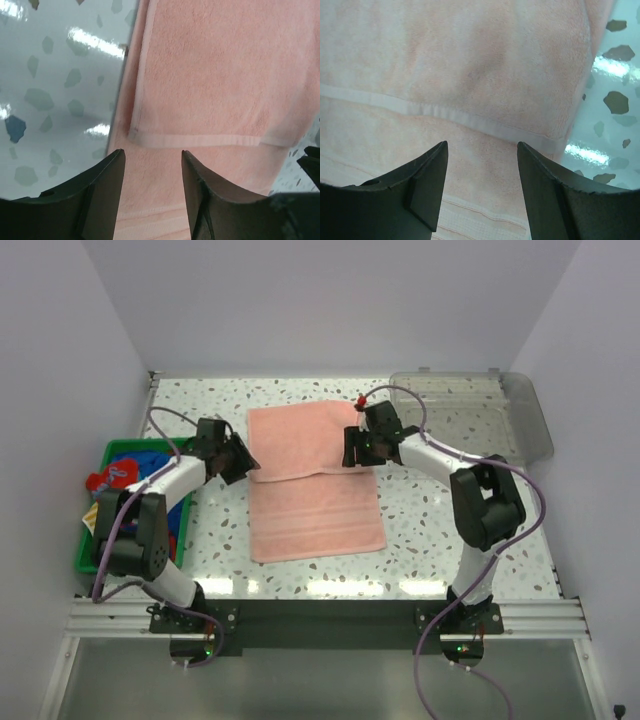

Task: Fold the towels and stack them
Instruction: Fold the towel

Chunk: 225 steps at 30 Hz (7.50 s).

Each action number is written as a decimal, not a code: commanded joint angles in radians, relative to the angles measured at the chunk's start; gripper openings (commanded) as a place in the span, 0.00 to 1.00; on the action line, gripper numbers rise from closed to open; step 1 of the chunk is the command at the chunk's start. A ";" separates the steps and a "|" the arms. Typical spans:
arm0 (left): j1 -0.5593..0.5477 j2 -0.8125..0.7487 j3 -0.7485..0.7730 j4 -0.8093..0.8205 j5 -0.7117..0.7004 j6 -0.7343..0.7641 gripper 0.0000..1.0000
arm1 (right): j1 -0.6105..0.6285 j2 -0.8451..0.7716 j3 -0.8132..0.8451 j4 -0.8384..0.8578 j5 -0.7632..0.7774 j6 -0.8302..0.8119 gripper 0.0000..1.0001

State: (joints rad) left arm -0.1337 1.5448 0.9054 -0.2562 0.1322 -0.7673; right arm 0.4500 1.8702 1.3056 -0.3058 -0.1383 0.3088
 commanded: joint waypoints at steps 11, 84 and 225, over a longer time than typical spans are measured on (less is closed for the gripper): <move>-0.044 0.225 0.179 0.032 -0.082 0.062 0.47 | -0.010 -0.066 -0.052 0.077 0.071 0.101 0.61; -0.076 -0.205 0.213 -0.463 -0.080 0.181 0.00 | -0.010 -0.343 0.111 -0.509 0.197 0.041 0.00; -0.155 0.229 0.357 -0.028 -0.297 0.649 0.64 | -0.054 0.124 0.274 -0.205 0.215 -0.290 0.39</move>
State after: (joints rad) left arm -0.3077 1.8763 1.2499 -0.4038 -0.1646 -0.3023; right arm 0.4053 2.0651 1.4937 -0.4412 0.1333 0.1600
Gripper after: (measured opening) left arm 0.618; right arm 0.374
